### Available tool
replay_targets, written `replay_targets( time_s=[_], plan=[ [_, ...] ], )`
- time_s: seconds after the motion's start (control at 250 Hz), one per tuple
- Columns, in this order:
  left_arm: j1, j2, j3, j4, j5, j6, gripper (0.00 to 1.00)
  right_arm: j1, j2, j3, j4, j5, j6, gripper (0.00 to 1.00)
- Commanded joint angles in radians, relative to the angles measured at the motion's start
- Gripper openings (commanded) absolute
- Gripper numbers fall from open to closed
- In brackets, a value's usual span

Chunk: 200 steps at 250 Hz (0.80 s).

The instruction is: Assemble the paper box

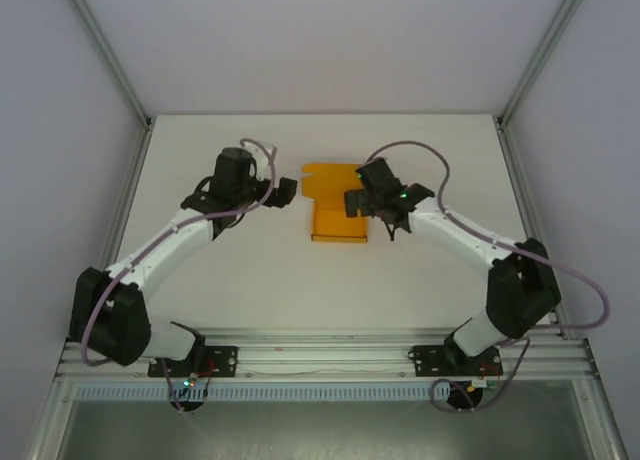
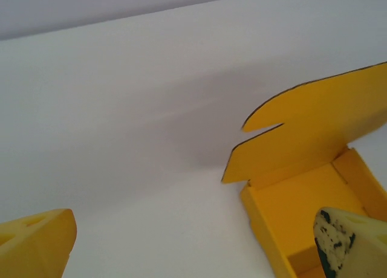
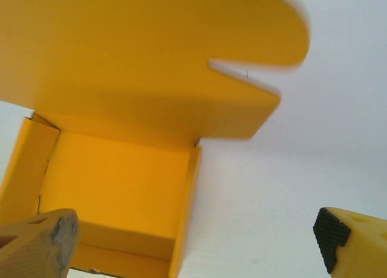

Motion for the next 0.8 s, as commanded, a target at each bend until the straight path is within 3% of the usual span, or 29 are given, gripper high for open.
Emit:
replay_targets(
  time_s=[0.0,0.12,0.184,0.244,0.332,0.484,0.676,0.795],
  plan=[
    [0.039,0.081,0.129,-0.057,0.198,0.159,1.0,-0.085,-0.018,0.027,0.048,-0.141,-0.345,1.0],
    [0.078,0.217,0.282,-0.208,0.443,0.339,1.0,-0.184,0.023,0.103,0.028,-0.397,-0.599,1.0],
    [0.077,0.288,0.363,-0.305,0.498,0.45,1.0,-0.212,0.062,0.147,-0.035,-0.493,-0.788,1.0],
    [0.078,0.355,0.439,-0.387,0.525,0.53,1.0,-0.221,0.103,0.183,-0.07,-0.502,-0.897,1.0],
    [0.078,0.452,0.553,-0.49,0.523,0.594,0.99,-0.24,0.177,0.287,-0.17,-0.509,-0.927,0.96],
    [0.074,0.614,0.755,-0.678,0.51,0.669,0.88,-0.259,0.297,0.449,-0.351,-0.526,-0.974,0.86],
    [0.053,0.738,0.91,-0.813,0.454,0.718,0.58,-0.27,0.38,0.548,-0.458,-0.514,-0.994,0.66],
    [0.031,0.755,0.913,-0.808,0.414,0.729,0.47,-0.272,0.406,0.571,-0.486,-0.51,-1.003,0.51]
  ],
)
